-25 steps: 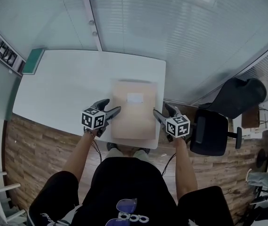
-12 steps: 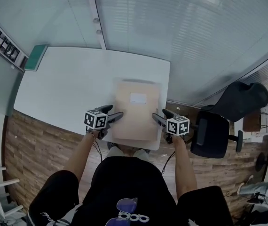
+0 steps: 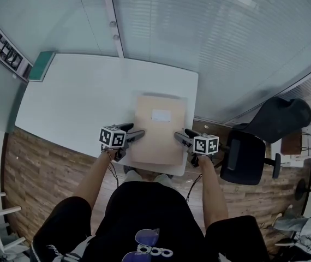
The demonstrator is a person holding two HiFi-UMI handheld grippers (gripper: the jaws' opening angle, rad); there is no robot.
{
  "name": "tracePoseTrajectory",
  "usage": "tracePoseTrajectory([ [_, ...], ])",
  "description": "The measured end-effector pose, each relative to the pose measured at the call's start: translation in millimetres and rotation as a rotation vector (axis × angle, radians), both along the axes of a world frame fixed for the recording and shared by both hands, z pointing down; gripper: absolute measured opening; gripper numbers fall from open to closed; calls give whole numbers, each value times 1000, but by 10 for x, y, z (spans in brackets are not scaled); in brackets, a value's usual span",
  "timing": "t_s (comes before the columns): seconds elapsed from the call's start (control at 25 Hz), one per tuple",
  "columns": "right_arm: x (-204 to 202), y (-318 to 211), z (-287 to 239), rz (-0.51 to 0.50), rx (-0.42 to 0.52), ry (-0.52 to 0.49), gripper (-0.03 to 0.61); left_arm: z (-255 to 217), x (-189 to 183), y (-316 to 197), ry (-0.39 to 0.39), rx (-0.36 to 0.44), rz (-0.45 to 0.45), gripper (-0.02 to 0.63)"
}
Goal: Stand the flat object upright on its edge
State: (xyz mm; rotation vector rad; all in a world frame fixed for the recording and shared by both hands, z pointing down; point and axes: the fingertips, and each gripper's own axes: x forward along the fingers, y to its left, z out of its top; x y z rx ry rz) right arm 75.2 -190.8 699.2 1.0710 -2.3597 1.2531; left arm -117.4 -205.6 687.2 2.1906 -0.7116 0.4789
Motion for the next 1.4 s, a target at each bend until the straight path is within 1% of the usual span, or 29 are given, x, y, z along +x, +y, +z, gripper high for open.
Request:
tracePoseTrajectory([
  [0.2,-61,8,30,-17,-5,39,310,1,9,-15,-14,7,-5,336],
  [0.64,-68,3,-2,-19,11,57,310,-19,13,-18,-25,22,-6,330],
  [0.84,-35,-46,-89,-5,54,77,310,-69,40,-50,-30,43,-8,327],
  [1.04,9,-193,-265,5,99,90,310,-226,79,-208,-19,79,-20,315],
  [1.2,57,-355,-489,50,160,96,310,-444,102,-375,2,133,-43,292],
  [1.4,144,-534,-820,118,227,63,308,-763,168,-531,28,198,-48,285],
])
